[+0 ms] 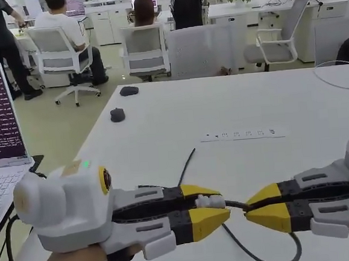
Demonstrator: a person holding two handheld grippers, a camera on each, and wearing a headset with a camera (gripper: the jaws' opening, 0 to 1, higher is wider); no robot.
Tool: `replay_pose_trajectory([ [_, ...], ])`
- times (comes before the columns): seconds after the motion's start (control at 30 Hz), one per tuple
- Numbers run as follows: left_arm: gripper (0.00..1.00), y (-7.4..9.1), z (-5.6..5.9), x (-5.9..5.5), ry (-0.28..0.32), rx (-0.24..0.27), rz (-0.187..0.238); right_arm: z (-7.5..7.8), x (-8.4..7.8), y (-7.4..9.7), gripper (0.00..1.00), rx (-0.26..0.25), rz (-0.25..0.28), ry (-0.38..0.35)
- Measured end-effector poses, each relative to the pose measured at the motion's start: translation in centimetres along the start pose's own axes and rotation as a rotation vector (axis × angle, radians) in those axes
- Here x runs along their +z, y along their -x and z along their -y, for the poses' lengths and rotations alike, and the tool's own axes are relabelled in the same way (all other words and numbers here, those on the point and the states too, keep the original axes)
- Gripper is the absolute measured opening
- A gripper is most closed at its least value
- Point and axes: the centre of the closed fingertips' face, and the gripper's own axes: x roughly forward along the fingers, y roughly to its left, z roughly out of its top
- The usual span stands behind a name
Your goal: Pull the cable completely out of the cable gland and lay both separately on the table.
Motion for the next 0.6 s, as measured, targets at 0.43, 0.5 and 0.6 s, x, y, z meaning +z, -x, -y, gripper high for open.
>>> replay_pose_trajectory([
  [0.43,0.16,0.7,-0.4,0.2,0.026,0.017,0.025,0.7,-5.6,1.7,0.02,-0.069,-0.172,-0.002],
  [0.5,0.16,0.7,-0.4,0.1,0.023,0.02,0.017,0.7,-5.7,1.7,0.02,-0.069,-0.17,-0.009],
  [0.6,0.16,0.6,-0.4,-0.1,0.027,0.021,0.016,0.9,-5.9,1.6,0.02,-0.073,-0.182,-0.009],
])
